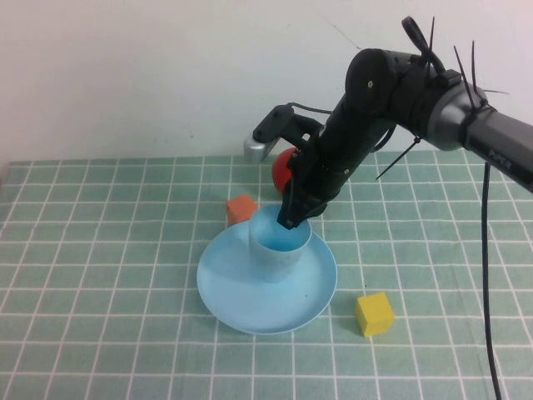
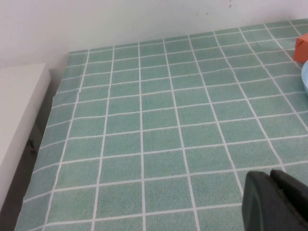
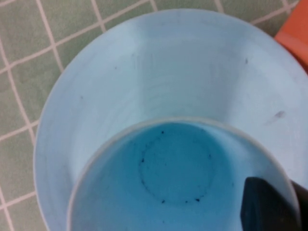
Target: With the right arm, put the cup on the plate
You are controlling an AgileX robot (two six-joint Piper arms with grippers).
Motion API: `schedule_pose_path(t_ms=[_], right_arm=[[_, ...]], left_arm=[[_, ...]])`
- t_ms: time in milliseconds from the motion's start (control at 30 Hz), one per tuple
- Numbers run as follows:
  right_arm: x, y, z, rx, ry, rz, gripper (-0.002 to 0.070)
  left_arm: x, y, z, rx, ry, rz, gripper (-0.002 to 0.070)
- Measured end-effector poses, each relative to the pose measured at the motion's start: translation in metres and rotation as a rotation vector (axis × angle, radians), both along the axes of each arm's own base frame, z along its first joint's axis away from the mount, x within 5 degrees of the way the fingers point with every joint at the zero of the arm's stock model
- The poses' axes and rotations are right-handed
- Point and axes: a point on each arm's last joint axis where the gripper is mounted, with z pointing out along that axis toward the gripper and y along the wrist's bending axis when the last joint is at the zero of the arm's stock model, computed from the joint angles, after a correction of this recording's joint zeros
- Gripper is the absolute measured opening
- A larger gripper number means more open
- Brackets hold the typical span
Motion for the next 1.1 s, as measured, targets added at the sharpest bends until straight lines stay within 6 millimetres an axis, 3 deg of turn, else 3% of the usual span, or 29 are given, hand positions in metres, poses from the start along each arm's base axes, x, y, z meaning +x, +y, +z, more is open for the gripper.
schedule_pose_path(t_ms=[100,300,400,500,600,667,733,800,933,1100], right_arm=[[0.003,0.001,-0.002,0.008,-0.015,-0.012,0.0102],[0.005,0.004,-0.010,0.022,0.005,-0.044,0.0342],[0.007,0.005,-0.001,0.033,0.002,-0.056,0.0385],[0.007,0.003,0.024,0.034,-0.036,-0.057,0.0395],[0.003,-0.004,0.061,0.008,-0.091,-0.074,0.0348],[-0.002,-0.011,0.090,-0.005,-0.151,-0.097,0.0263],[-0.011,-0.021,0.125,-0.009,-0.232,-0.115,0.0130],[-0.025,-0.033,0.161,-0.003,-0.312,-0.133,0.0061],[-0.056,-0.062,0.224,-0.020,-0.476,-0.204,0.0014],[-0.094,-0.109,0.267,-0.174,-0.643,-0.332,0.0006]], left_arm=[[0.000,0.000,0.000,0.000,0.000,0.000,-0.0003],[0.000,0.000,0.000,0.000,0.000,0.000,-0.0003],[0.000,0.000,0.000,0.000,0.000,0.000,-0.0003],[0.000,0.000,0.000,0.000,0.000,0.000,-0.0003],[0.000,0.000,0.000,0.000,0.000,0.000,-0.0003],[0.000,0.000,0.000,0.000,0.000,0.000,-0.0003],[0.000,0.000,0.000,0.000,0.000,0.000,-0.0003],[0.000,0.000,0.000,0.000,0.000,0.000,-0.0003],[0.000,0.000,0.000,0.000,0.000,0.000,-0.0003],[0.000,0.000,0.000,0.000,0.000,0.000,-0.0003]])
